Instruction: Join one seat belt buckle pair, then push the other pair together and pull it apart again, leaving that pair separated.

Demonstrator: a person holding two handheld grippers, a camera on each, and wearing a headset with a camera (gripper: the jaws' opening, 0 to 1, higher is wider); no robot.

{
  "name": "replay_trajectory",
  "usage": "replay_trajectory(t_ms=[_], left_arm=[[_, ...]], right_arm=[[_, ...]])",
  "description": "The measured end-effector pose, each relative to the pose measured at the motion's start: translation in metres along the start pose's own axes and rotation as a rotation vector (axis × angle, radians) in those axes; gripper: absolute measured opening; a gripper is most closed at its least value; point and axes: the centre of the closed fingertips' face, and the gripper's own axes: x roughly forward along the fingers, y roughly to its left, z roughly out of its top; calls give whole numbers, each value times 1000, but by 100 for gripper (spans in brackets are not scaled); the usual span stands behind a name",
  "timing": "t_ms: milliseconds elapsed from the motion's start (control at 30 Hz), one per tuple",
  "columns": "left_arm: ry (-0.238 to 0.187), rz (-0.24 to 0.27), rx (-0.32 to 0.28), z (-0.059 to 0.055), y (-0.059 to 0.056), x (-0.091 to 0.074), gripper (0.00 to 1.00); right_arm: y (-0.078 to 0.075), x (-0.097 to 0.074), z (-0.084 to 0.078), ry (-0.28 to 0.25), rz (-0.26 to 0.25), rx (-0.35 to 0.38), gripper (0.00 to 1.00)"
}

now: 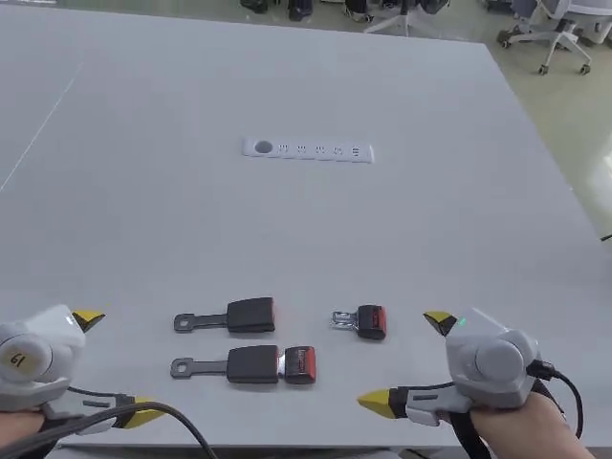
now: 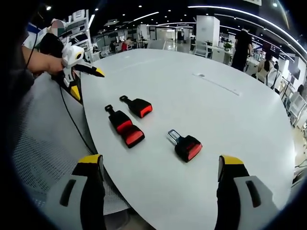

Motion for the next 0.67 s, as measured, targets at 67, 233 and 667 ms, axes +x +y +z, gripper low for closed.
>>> replay_trajectory(t_ms=[67, 233, 667], left_arm=[[-4, -2, -6, 1, 0, -1, 100], [0, 3, 0, 0, 0, -2, 100], [0, 22, -3, -2, 5, -6, 100]], right_arm=[[-1, 0, -2, 1, 0, 15, 99], [3, -1, -3, 4, 5, 11, 99], [6, -3, 1, -5, 14, 11, 98]])
